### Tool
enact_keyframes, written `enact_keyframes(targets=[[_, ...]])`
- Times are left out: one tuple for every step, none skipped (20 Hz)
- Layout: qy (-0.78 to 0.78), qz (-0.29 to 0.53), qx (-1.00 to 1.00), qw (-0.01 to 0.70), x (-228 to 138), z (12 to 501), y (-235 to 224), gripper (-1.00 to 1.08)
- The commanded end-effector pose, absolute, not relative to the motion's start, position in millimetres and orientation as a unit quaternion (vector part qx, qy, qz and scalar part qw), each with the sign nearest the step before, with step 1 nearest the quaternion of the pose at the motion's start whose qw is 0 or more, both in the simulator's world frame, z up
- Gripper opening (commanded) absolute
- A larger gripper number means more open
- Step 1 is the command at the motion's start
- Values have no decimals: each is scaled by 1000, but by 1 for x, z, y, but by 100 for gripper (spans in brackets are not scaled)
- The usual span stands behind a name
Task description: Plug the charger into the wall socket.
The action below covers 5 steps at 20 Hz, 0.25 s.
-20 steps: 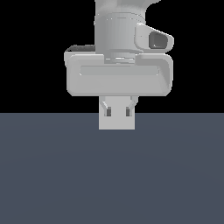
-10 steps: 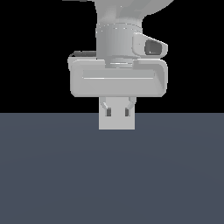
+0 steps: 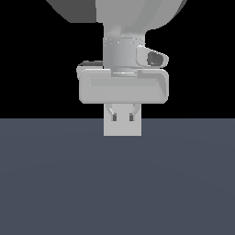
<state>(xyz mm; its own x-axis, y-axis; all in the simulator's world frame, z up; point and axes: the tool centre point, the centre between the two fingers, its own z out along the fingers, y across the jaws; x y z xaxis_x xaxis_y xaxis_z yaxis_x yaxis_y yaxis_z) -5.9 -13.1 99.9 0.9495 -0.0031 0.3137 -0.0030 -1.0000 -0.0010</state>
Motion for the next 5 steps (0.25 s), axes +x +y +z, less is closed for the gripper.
enact_keyframes(targets=[[1,-159,-987,0,-3,100,-13,-100],[1,-159,-987,0,-3,100,-13,-100],[1,-159,-987,0,-4,100,-13,-100],[1,-159,-987,0,-4,100,-13,-100],[1,-159,-987,0,-5,100,-13,-100]])
